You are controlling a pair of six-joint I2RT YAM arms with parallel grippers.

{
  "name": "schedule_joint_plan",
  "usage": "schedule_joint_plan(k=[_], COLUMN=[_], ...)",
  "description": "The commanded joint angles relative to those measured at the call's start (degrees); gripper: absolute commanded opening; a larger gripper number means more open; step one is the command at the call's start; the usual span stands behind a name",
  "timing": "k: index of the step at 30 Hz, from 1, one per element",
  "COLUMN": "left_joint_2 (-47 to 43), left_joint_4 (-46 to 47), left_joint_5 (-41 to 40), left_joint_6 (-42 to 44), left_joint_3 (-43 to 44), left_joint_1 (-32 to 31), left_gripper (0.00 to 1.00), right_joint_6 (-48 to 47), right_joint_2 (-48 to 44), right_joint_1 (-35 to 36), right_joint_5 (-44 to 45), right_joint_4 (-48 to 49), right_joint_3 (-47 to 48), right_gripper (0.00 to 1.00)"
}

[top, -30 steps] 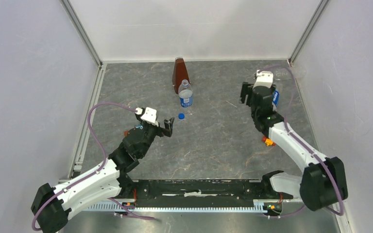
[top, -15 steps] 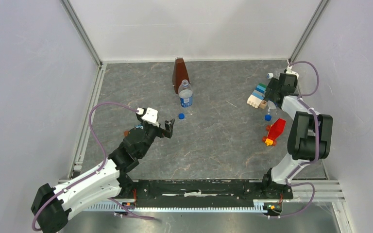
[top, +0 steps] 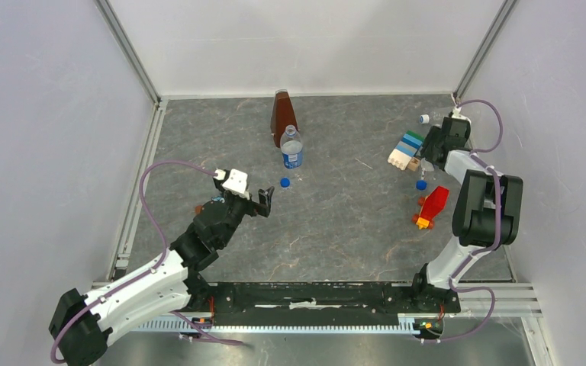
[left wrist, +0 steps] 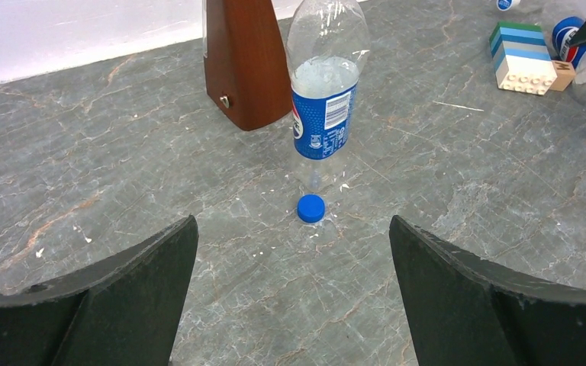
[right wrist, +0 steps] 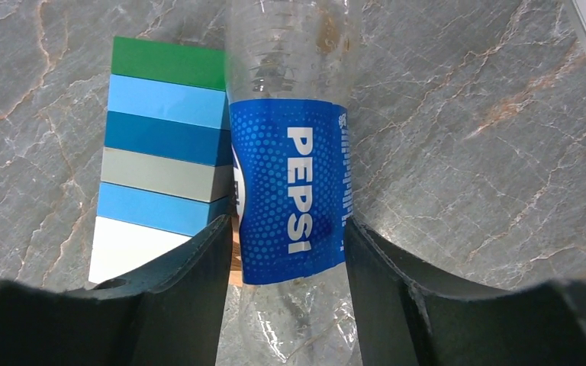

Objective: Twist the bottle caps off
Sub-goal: Pick up the plastic bottle at the center of the board.

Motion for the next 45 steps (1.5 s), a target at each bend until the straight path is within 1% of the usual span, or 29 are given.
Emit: schedule_joint_plan(k=[1,5,8,10,13,16,18,22,24,25,27,30,32,34,37,39,40,42,45], left_joint_2=[0.3,0.1,0.0,-0.3,-0.3,-0.2,-0.2,-0.4,-0.6,-0.6,-0.6,-0.2,0.3,0.9,2.4,3.8,4.5,5.6,6.3], left_joint_4=[2.4,2.6,2.4,2.2,2.2,2.2,2.2,2.2,2.5,2.6,2.8,3.1,3.4,2.7,-1.1,-4.7,-6.2,-7.5,-6.0], left_joint_5=[1.0,1.0,1.0,1.0,1.1,1.3,1.5,2.1,3.2,3.9,5.7,10.7,15.0,20.0,31.6,37.7,40.8,44.7,46.9], left_joint_6=[-0.1,-0.2,-0.1,0.0,-0.3,-0.5,-0.6,-0.7,-0.6,-0.4,-0.1,0.1,0.5,0.9,1.8,3.5,4.0,4.1,3.2], left_joint_3=[-0.4,-0.4,-0.4,-0.4,-0.5,-0.5,-0.4,-0.3,-0.3,-0.2,0.0,0.6,1.3,2.2,5.3,8.3,9.6,11.3,12.1], left_joint_1=[0.3,0.4,0.4,0.4,0.4,0.4,0.4,0.4,0.4,0.4,0.4,0.4,0.5,0.5,0.5,0.6,0.6,0.6,0.6], left_gripper=[1.0,1.0,1.0,1.0,1.0,1.0,1.0,1.0,1.0,1.0,1.0,1.0,1.0,1.0,1.0,1.0,1.0,1.0,1.0], right_joint_6=[-1.9,-2.6,-3.0,-3.4,-3.6,-3.3,-3.5,-3.5,-3.6,-3.5,-3.7,-4.2,-5.5,-7.1,-9.7,-11.7,-13.5,-17.2,-20.0], right_joint_2=[1.1,2.4,2.3,1.5,-0.6,-4.3,-6.7,-11.6,-14.4,-16.1,-19.7,-24.7,-27.9,-31.8,-38.2,-42.1,-43.6,-46.7,-50.8], right_joint_1=[-0.3,-0.3,-0.3,-0.3,-0.3,-0.3,-0.3,-0.3,-0.3,-0.3,-0.1,1.3,3.5,5.9,9.3,11.1,13.2,14.5,14.8], right_joint_5=[1.1,0.8,0.7,0.2,0.3,0.2,-0.1,-1.0,-4.2,-7.2,-14.7,-30.4,-37.6,-41.0,-45.2,-46.8,-46.9,-46.6,-49.0], right_joint_4=[1.4,1.1,1.4,2.1,2.2,3.4,3.6,3.1,3.5,3.8,7.6,13.7,15.7,16.3,16.9,15.5,13.6,9.4,7.8], right_joint_3=[0.1,0.7,0.7,0.3,-0.3,-1.9,-2.5,-3.4,-4.5,-5.3,-8.0,-13.3,-16.4,-19.8,-25.9,-28.7,-29.6,-30.3,-31.2], right_gripper=[0.6,0.58,0.52,0.4,0.34,0.33,0.29,0.29,0.29,0.29,0.29,0.29,0.3,0.3,0.31,0.31,0.31,0.32,0.32])
